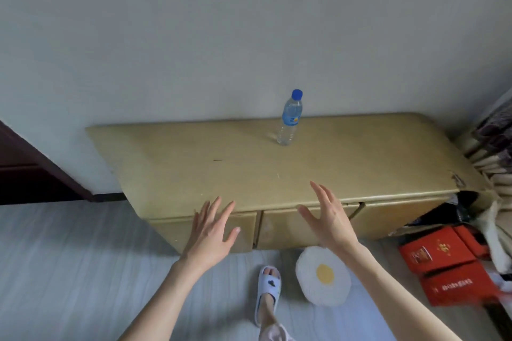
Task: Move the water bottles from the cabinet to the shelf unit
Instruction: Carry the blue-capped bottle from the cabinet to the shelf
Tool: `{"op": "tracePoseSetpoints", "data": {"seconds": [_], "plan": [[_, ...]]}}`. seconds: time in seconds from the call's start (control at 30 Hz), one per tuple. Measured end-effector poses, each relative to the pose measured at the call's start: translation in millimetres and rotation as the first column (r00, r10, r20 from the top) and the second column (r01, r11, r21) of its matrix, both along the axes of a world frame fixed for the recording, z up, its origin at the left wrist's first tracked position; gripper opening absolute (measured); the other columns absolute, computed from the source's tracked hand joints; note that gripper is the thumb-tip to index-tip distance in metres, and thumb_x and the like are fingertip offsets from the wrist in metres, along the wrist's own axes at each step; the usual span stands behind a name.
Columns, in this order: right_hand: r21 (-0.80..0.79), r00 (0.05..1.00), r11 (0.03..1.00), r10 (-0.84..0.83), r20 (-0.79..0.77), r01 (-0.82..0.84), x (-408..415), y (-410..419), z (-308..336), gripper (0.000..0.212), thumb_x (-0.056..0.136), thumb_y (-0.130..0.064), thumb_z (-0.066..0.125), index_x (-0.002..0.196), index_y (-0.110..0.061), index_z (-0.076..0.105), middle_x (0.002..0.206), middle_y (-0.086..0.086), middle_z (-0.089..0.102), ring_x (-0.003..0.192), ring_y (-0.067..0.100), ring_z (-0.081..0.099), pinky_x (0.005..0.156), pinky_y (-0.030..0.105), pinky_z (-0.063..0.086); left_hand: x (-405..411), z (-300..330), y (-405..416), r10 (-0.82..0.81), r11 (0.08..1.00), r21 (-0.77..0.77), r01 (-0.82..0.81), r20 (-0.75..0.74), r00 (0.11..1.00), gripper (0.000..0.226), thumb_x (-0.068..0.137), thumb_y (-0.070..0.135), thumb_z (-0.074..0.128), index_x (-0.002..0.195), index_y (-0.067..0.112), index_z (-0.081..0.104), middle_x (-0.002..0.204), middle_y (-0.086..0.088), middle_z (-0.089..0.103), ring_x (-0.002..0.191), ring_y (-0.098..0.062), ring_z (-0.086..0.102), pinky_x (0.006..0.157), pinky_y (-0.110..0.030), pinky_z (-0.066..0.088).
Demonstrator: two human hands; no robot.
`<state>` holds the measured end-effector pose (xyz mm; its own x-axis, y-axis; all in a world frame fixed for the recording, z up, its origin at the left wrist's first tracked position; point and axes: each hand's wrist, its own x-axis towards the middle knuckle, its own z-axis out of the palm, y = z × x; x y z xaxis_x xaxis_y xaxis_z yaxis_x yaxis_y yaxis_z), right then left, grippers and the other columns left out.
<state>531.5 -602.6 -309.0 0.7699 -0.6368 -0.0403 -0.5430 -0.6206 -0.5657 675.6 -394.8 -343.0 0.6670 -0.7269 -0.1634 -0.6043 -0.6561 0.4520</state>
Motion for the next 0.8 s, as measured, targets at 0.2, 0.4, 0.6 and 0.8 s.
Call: {"op": "tracePoseSetpoints", "data": {"seconds": [0.2,0.4,0.6,0.8], "plan": [[0.323,0.972,0.93,-0.218,0.092,0.178,96,-88,-29,0.046,0.086,-0.021,0.061,0.127,-0.005,0.047,0.116,0.016,0.054,0.107,0.031,0.055,0.089,0.043,0.047,78,-30,-76,0.035,0.986,0.161,-0.035,0.007,0.999,0.061,0.092,0.036,0.043,0.144,0.025,0.014,0.155,-0.01,0.0,0.142,-0.032,-0.001,0.113,-0.05,0.005],[0.5,0.911,0.832,-0.371,0.18,0.24,180,-143,-54,0.048,0.086,-0.013,0.061,0.13,-0.005,0.044,0.123,0.015,0.053,0.103,0.021,0.053,0.091,0.033,0.045,140,-71,-136,-0.006,0.952,0.304,0.026,-0.067,0.998,0.066,0.092,0.036,0.043,0.145,0.024,0.005,0.155,-0.007,-0.008,0.142,-0.029,-0.007,0.113,-0.051,0.003],[0.609,0.843,0.739,-0.497,0.206,0.288,237,-160,-83,0.066,0.083,-0.016,0.065,0.139,-0.016,0.031,0.138,-0.001,0.039,0.118,0.007,0.039,0.105,0.031,0.034,200,-108,-191,-0.096,0.928,0.352,0.125,-0.1,0.99,0.081,0.086,0.043,0.053,0.144,0.03,-0.001,0.154,-0.007,-0.016,0.141,-0.03,-0.013,0.111,-0.057,0.0],[0.629,0.729,0.697,-0.62,0.289,0.343,274,-162,-100,0.071,0.077,-0.018,0.071,0.137,-0.017,0.032,0.137,-0.001,0.044,0.127,0.008,0.04,0.11,0.032,0.031,240,-131,-220,-0.125,0.841,0.492,0.226,-0.23,0.965,0.104,0.073,0.056,0.06,0.142,0.03,-0.013,0.149,-0.006,-0.03,0.136,-0.032,-0.026,0.101,-0.071,-0.002]]}}
